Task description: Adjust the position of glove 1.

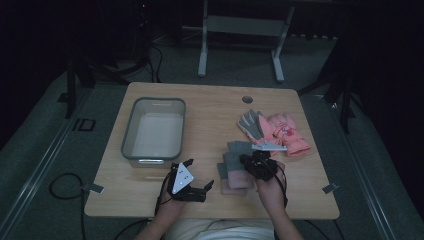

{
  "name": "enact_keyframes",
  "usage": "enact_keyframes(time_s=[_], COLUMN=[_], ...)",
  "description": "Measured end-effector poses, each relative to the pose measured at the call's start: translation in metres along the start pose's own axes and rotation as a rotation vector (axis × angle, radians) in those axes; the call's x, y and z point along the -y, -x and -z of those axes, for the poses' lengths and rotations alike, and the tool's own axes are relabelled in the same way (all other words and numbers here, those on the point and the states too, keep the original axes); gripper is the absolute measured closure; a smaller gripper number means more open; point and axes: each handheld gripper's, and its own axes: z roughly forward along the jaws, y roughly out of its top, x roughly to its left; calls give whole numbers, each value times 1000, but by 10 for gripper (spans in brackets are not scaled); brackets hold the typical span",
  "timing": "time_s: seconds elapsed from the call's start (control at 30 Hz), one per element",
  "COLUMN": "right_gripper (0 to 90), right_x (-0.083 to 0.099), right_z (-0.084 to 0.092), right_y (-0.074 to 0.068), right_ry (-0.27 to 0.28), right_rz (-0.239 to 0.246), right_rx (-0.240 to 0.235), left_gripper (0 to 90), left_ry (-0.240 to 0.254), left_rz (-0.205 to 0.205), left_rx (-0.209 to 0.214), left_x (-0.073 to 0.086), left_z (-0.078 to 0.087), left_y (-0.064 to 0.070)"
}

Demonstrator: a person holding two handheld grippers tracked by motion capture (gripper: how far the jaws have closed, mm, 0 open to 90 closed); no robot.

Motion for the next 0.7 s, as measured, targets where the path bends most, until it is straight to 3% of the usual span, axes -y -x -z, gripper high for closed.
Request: enact_keyframes(time_s=[0.37, 0.7], right_gripper=[850, 844], right_x=[17, 23], right_z=[-30, -49], right_y=[-6, -6], right_ry=[-66, -103], right_rz=[-39, -53], right_rx=[-13, 8], left_gripper=[5, 5], left_ry=[0, -2], left_rz=[3, 3], left_rx=[0, 6], left_x=[0, 0], left_z=[0, 0], left_y=[0, 0])
